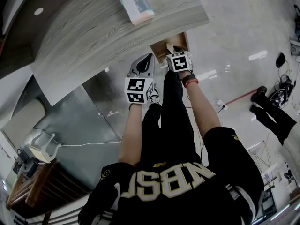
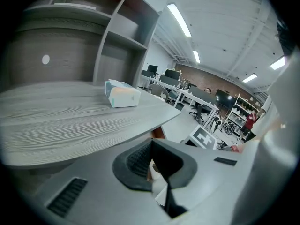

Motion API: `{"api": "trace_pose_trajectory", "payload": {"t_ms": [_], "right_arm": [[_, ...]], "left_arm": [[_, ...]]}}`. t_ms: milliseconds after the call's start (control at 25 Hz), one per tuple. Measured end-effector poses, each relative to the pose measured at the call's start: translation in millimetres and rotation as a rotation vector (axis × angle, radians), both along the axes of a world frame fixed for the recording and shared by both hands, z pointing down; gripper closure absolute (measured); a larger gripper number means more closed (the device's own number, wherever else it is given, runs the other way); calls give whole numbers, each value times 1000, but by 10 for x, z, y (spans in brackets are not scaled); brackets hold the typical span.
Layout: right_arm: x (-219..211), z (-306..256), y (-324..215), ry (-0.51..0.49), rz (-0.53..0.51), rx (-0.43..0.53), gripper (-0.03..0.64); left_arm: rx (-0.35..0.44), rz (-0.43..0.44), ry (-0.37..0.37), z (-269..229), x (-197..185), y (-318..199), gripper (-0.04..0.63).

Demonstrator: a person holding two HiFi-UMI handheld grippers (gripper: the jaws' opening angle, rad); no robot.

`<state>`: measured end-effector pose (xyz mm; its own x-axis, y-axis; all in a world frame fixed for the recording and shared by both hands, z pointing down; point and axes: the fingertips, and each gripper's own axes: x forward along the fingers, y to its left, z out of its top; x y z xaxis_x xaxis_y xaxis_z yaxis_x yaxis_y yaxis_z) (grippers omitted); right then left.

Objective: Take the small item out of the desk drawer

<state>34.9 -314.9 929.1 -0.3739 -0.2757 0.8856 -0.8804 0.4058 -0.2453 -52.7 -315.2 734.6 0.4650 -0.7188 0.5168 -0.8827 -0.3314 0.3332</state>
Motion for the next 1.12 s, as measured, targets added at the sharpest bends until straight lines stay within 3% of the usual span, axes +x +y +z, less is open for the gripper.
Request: {"api": "trace_pose_trajectory", "payload": {"t_ms": [400, 640, 1120], "right_arm": [[88, 223, -101, 81, 42, -47, 454], [116, 260, -111, 114, 41, -58, 494], [215, -50, 21, 92, 72, -30, 499]], "left_arm": [[-28, -12, -6, 135, -47, 76, 588], [-26, -12, -10, 124, -78, 47, 588], [-4, -17, -14, -43, -133, 67, 588]]}}
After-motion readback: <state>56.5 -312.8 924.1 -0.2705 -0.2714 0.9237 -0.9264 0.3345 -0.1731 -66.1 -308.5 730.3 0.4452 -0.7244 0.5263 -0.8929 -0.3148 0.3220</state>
